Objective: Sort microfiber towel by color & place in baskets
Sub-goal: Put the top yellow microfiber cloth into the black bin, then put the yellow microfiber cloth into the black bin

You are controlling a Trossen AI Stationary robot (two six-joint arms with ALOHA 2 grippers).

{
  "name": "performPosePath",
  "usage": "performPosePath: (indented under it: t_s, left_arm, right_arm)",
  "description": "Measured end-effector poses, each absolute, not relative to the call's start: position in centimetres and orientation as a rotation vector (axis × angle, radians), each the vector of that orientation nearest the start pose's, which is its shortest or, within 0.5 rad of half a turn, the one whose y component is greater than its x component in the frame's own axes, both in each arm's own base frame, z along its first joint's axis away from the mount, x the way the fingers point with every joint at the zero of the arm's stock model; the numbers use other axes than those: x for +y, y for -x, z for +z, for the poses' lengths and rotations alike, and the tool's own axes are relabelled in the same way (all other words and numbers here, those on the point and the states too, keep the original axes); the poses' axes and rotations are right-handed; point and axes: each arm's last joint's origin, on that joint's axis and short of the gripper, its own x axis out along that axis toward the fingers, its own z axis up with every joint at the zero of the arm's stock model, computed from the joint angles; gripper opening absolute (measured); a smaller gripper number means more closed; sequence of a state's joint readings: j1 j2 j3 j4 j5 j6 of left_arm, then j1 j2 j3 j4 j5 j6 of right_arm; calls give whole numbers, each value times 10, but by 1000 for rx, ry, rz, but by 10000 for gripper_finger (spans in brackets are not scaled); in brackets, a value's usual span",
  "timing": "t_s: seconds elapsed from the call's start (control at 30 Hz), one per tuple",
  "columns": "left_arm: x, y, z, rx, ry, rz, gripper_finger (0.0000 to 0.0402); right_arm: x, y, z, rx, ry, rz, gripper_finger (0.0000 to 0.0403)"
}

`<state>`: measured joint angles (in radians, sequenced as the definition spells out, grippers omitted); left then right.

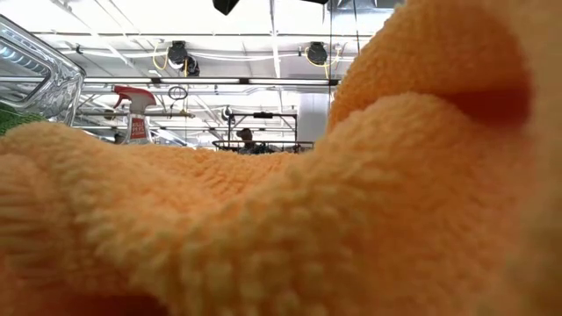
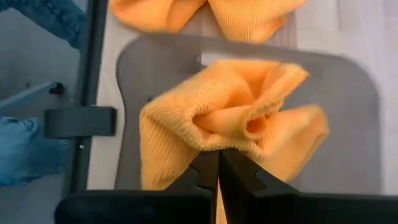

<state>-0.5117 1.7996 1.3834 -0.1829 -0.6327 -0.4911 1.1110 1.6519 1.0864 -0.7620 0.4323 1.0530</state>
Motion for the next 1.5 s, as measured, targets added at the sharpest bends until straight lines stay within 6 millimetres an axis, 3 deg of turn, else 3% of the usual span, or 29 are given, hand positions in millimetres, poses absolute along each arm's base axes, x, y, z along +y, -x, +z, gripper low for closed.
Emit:
performPosePath:
  t_s: [0.17,0.53,0.83,1.07,1.33,1.5]
  left_arm:
    - [-182,-360,265,458,156,236,191]
    - [-184,-363,262,455,161,231,191]
    - [-196,-369,247,467,177,167,191]
    - [-219,-369,224,531,178,54,191]
    - [-247,-358,201,593,246,13,191]
    - [-251,-355,192,630,306,45,197]
  right_arm:
    - [265,-146,175,1148,4,-16,2]
    - [268,-147,154,1207,27,-20,1]
    - [259,-143,181,1175,-28,4,15]
    - [245,-136,201,1180,-57,-27,46]
    - [242,-133,204,1192,-41,-32,59]
    - [242,-133,204,1192,-26,-22,59]
